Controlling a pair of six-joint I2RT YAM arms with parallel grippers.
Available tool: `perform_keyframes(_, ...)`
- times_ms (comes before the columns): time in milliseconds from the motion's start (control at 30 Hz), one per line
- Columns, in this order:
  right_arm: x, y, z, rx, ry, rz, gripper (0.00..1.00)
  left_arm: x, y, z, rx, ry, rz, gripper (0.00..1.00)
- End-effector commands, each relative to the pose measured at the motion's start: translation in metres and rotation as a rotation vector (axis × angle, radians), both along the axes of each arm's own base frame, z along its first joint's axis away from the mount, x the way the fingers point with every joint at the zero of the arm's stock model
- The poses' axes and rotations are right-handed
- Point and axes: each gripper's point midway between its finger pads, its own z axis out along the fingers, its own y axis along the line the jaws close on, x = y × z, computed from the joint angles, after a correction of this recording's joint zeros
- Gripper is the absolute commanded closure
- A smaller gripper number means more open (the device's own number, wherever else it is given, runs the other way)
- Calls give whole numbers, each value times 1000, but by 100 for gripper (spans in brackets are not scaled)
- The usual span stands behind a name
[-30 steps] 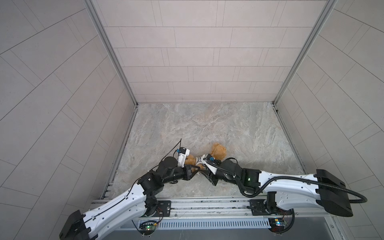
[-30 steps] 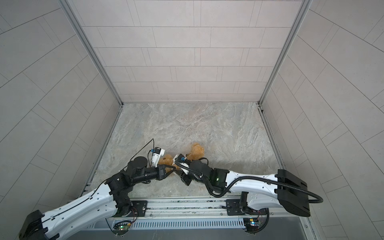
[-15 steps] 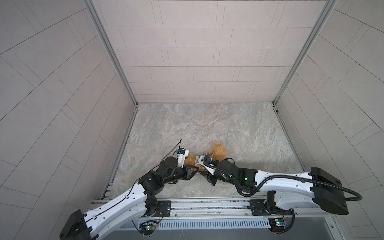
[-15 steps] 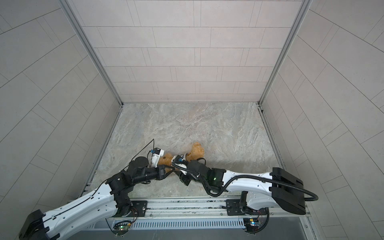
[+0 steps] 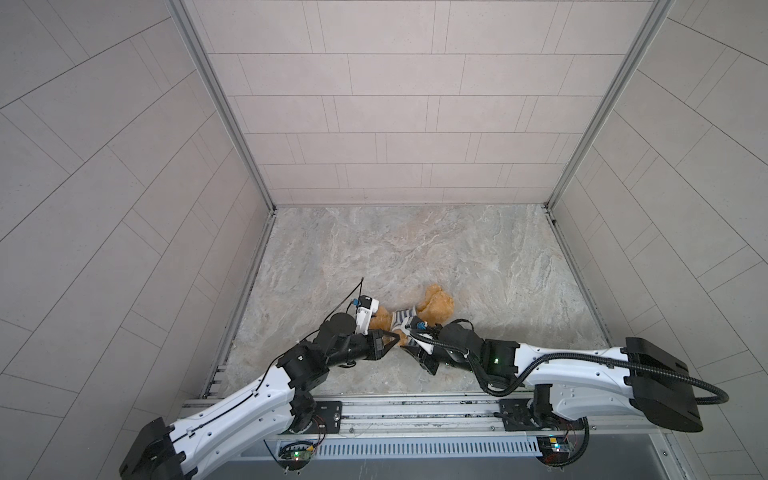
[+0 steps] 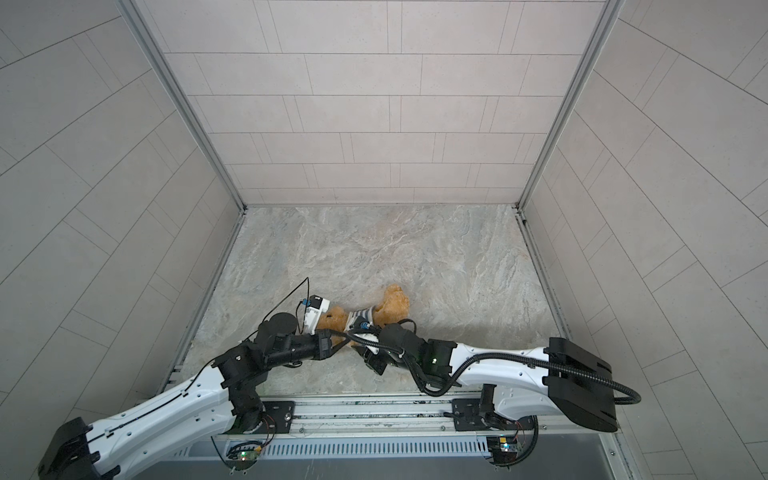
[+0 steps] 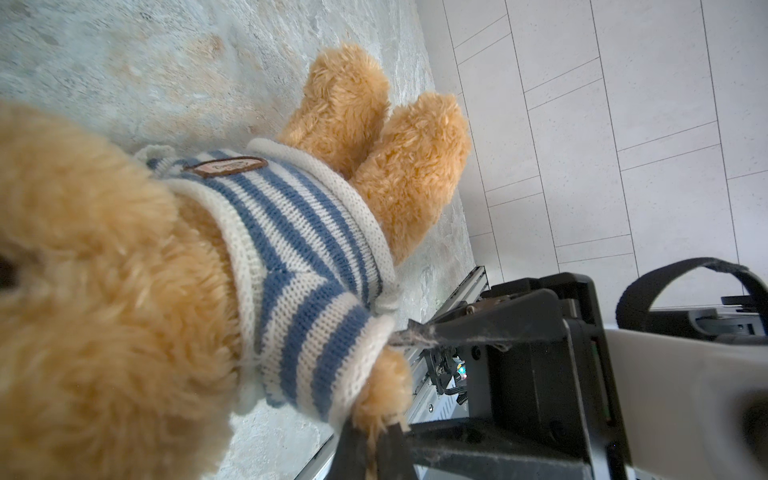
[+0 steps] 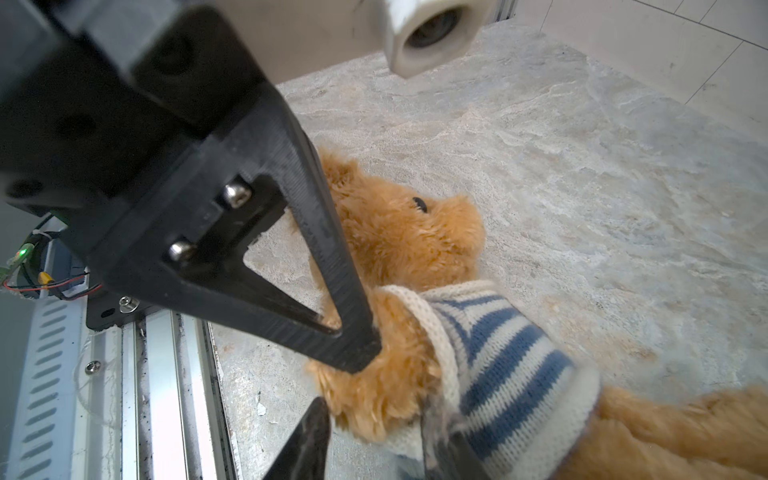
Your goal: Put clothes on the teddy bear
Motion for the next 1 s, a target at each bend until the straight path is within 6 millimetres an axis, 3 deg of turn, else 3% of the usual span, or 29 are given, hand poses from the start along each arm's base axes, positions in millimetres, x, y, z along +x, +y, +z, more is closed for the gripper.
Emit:
perform_keyframes(0,9,3,6,-26,-41,-23,63,2,-5,16,-45,-39,-11,100)
perform_keyframes(233,12,8,8,-8,-41,-37,67,1,-5,17,-45,-37,-17,99)
perform_keyframes(367,15,7,7,-10,-37,-54,88,0,-3,19,-49,-42,-13,91)
perform_keyframes(467,16,5,14,10,-47,-63,100,-1,4,19,-30,-53,7,81)
perform_keyframes(700,18,-3,28,53,-37,-114,100,-4,19,13,11,-71,36,48)
perform_keyframes(967,13,1,44,161,2,-104,100,-3,24,-5,31,-51,69,55)
